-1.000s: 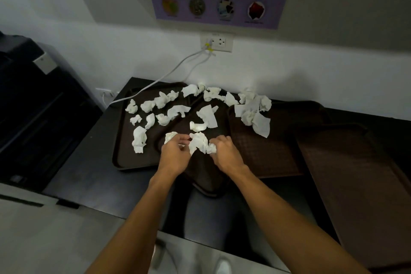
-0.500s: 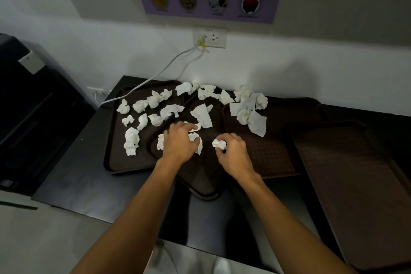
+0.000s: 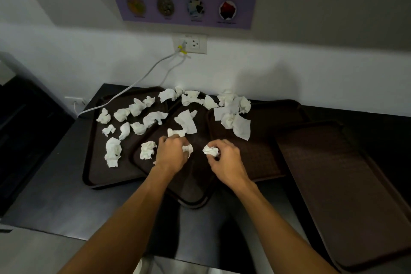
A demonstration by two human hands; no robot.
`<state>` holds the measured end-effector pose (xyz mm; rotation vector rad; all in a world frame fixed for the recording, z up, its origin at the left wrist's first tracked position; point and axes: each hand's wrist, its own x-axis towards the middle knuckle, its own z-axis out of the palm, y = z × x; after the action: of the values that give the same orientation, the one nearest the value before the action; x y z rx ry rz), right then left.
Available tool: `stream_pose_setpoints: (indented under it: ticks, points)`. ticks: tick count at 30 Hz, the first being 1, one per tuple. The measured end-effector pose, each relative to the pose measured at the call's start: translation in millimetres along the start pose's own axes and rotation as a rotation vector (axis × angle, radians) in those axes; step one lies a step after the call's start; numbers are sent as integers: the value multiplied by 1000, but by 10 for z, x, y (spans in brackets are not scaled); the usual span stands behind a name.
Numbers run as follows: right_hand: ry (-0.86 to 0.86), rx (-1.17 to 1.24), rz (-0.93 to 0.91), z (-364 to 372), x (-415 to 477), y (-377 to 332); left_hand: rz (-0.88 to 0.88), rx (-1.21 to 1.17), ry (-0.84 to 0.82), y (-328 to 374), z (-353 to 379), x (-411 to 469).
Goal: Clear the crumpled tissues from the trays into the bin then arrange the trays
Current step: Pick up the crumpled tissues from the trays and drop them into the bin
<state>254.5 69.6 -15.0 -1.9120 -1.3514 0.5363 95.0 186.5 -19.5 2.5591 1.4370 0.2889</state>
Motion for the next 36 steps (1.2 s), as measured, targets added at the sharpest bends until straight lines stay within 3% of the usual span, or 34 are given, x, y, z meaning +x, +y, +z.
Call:
stream_pose_setpoints:
  ticks: [6, 16, 25, 36]
  points:
    - [71, 57, 10, -74, -20, -145, -77, -380, 100, 0, -149, -85]
    - [130, 169, -21, 94, -275, -749, -237, -639, 268, -341, -783, -644]
    - [75, 267, -98, 838, -805, -1553, -366, -714, 421, -1189, -1146, -1764]
    - [-137, 344, -102, 1973, -1657, -2434, -545, -689, 510, -2304, -1367, -3133]
